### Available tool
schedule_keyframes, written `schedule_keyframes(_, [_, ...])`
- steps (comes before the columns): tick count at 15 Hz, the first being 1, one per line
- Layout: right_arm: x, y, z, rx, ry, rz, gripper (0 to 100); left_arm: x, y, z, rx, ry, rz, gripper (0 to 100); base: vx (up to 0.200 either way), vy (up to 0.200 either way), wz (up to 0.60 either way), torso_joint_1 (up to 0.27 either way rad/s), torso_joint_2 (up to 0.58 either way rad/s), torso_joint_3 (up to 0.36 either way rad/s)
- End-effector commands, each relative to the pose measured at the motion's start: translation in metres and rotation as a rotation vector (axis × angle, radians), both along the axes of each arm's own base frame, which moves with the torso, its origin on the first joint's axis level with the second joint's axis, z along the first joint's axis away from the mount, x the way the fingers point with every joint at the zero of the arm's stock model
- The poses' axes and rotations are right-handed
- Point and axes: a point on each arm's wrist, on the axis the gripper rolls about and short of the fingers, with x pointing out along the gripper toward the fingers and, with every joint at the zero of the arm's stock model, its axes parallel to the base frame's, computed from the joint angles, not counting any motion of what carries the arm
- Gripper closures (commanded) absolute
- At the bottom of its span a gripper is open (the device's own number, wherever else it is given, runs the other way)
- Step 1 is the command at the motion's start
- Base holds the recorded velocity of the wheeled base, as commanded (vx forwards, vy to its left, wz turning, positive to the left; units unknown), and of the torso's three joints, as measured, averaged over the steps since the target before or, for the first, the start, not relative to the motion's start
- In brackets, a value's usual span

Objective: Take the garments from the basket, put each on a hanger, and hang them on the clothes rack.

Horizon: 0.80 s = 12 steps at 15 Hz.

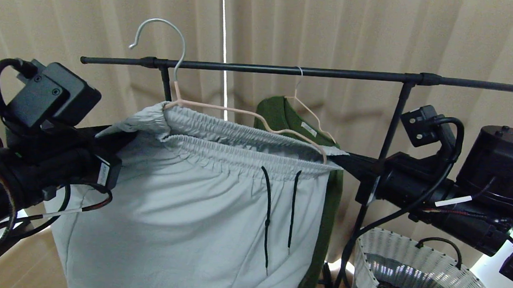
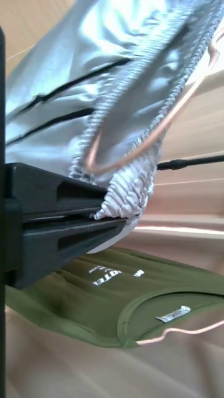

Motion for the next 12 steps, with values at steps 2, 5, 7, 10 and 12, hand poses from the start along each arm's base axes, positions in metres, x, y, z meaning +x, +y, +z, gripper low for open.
schedule_keyframes(2, [0.001,0.001,-0.001,-0.008,0.005,0.0,100,0.0,0.004,-0.013,0.071,0.009,0.015,100,0.0,0.0,0.0,0.0,0.0,0.0])
schedule_keyframes(5, [-0.004,0.003,-0.005,-0.075,0.014,0.023,100,-0.003,0.005,-0.02,0.143,0.015,-0.003,100,0.0,0.0,0.0,0.0,0.0,0.0])
schedule_keyframes(7, [-0.009,0.012,-0.001,-0.13,0.025,0.071,100,-0.004,0.005,-0.023,0.17,0.022,-0.009,100,0.0,0.0,0.0,0.0,0.0,0.0])
schedule_keyframes(10, [-0.016,0.031,0.009,-0.144,0.041,0.143,100,-0.002,0.003,-0.025,0.174,0.031,-0.01,100,0.0,0.0,0.0,0.0,0.0,0.0])
schedule_keyframes(12, [-0.02,0.036,0.01,-0.142,0.037,0.169,100,0.002,0.002,-0.025,0.171,0.034,-0.003,100,0.0,0.0,0.0,0.0,0.0,0.0])
